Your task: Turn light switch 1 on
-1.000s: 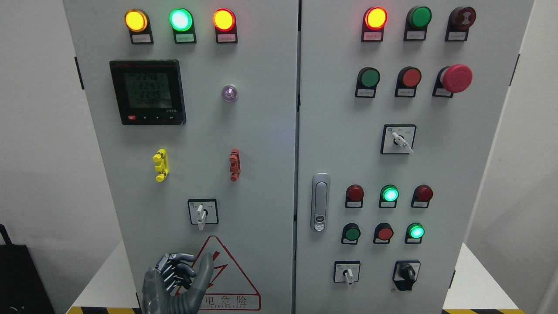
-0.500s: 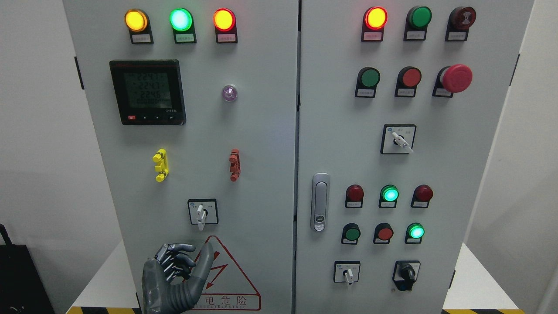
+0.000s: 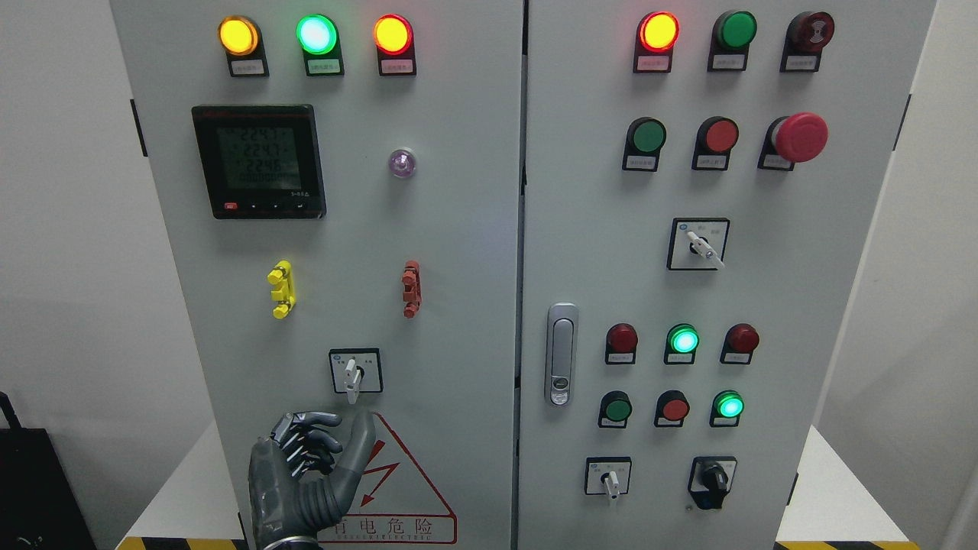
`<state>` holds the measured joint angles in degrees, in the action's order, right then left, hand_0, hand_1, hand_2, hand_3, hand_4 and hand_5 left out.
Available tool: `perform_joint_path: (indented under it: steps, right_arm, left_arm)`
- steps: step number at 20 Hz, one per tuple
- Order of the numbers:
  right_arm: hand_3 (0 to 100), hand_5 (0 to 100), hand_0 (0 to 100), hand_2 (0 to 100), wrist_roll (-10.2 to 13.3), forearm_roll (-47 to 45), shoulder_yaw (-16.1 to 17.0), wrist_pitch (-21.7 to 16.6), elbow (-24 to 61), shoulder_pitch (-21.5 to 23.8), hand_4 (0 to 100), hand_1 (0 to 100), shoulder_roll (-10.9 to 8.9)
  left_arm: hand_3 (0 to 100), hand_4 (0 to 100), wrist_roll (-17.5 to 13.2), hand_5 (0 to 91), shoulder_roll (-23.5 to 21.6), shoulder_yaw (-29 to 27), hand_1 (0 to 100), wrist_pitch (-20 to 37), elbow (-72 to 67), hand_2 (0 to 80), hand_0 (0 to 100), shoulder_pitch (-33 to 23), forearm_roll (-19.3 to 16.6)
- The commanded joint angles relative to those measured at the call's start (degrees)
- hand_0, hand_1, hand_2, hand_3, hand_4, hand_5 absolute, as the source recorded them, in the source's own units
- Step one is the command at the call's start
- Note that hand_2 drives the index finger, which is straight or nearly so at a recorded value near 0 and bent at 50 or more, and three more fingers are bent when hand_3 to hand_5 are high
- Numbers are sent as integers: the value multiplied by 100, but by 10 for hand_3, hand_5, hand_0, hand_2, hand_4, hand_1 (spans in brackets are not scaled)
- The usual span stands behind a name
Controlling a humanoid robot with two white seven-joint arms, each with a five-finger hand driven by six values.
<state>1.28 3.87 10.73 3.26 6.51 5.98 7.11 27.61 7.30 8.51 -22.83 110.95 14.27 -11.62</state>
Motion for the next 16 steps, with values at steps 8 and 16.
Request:
perform_joint_path:
  steps: [8,16]
  right_arm:
    - [0,0,0,0,-4,0,-1,-1,0,0,0,0,1]
    - [0,0,0,0,-4,0,-1,-1,0,0,0,0,1]
  left_arm:
    - [835,862,43,735,44,81,722,-47,5,554,106,199,-7]
    - [838,863,34,738,61,81,720,-55,5,554,108,278,-42]
